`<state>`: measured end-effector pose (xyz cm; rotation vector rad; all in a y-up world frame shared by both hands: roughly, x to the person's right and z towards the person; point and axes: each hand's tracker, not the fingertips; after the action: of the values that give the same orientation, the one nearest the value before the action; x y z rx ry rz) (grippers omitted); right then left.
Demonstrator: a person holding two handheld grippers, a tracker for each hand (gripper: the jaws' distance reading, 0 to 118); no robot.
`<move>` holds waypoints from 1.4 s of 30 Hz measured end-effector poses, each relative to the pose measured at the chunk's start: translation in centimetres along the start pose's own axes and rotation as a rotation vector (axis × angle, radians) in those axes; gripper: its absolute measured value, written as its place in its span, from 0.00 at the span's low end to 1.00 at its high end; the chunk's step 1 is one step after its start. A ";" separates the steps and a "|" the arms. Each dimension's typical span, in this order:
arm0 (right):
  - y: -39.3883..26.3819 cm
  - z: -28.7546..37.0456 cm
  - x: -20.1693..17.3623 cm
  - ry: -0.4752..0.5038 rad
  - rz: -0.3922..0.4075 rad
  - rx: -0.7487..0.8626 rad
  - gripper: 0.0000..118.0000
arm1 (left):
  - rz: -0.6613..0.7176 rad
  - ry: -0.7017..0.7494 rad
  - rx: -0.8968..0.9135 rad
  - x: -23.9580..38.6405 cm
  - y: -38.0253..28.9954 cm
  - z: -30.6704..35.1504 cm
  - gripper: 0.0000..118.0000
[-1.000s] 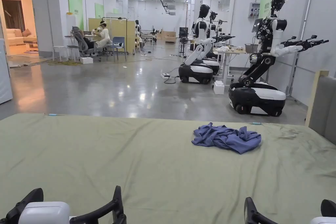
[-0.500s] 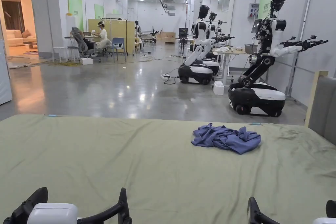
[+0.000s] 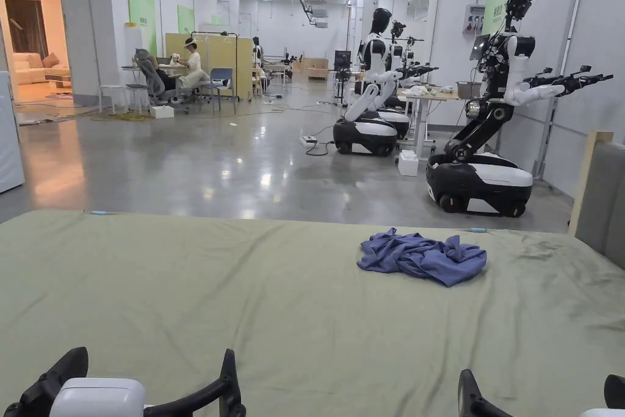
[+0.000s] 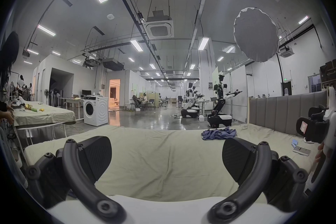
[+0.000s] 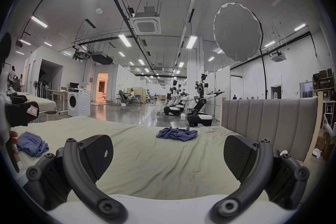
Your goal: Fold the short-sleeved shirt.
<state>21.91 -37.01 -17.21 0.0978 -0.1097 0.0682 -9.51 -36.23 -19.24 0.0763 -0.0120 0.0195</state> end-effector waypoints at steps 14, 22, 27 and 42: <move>-0.3 0.0 -0.1 -0.001 0.001 -0.011 1.00 | -0.052 -0.001 0.019 0.1 0.1 0.0 1.00; -0.3 -0.1 -0.1 0.000 0.000 -0.016 1.00 | -0.056 -0.002 0.010 0.1 0.0 -0.1 1.00; -0.5 -0.2 -0.2 -0.003 0.003 -0.023 1.00 | -0.060 -0.003 0.006 0.1 -0.2 -0.2 1.00; -0.9 -0.5 -0.4 0.005 0.006 -0.034 1.00 | -0.058 -0.027 -0.071 0.3 0.5 -0.9 1.00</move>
<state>21.63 -37.91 -17.81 0.0631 -0.1057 0.0726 -9.26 -35.69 -20.09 0.0056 -0.0377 -0.0400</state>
